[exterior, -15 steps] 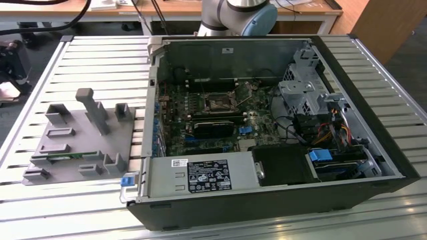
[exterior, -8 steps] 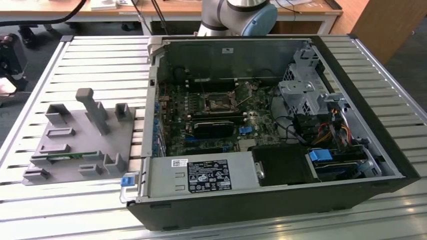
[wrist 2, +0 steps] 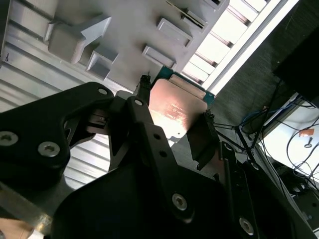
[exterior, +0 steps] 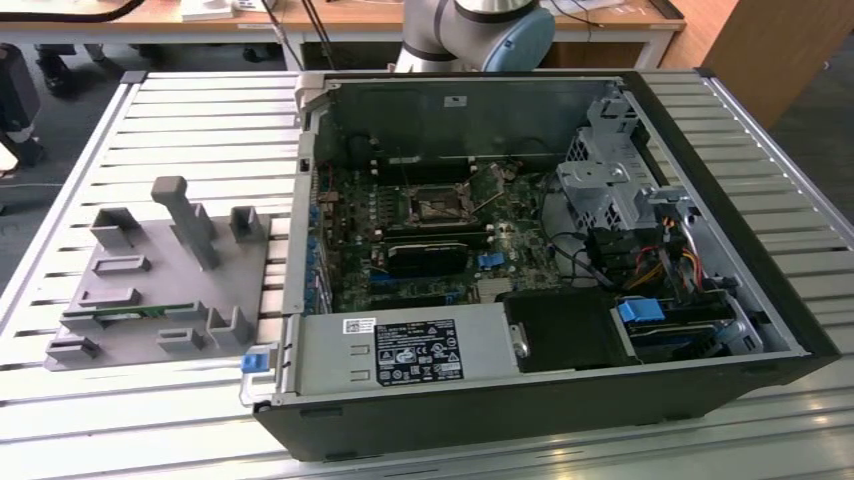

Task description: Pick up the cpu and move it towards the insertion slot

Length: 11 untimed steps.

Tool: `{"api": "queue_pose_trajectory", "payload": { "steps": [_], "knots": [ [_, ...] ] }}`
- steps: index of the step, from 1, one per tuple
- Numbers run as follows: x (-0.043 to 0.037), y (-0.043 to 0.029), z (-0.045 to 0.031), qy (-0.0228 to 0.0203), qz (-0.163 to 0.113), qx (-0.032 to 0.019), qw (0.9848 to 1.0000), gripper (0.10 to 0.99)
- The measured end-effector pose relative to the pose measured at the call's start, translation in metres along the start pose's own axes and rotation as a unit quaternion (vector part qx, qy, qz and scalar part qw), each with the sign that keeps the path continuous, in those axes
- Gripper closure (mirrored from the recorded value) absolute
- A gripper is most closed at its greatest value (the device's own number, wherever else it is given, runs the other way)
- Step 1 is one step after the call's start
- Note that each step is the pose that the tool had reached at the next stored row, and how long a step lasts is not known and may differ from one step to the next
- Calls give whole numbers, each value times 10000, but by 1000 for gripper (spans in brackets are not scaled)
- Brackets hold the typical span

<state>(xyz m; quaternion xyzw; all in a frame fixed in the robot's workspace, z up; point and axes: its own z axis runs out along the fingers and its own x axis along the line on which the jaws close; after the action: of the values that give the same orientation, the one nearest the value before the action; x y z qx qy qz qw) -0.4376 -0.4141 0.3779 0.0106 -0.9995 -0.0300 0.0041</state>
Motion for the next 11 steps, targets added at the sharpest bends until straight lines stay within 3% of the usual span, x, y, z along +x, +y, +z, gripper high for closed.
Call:
{"api": "queue_pose_trajectory", "payload": {
  "steps": [4, 11],
  "knots": [
    [1, 4, -72, 1, 0, 0, 10000, 541],
    [-73, 3, -78, 0, 0, 0, 10000, 541]
  ]
}}
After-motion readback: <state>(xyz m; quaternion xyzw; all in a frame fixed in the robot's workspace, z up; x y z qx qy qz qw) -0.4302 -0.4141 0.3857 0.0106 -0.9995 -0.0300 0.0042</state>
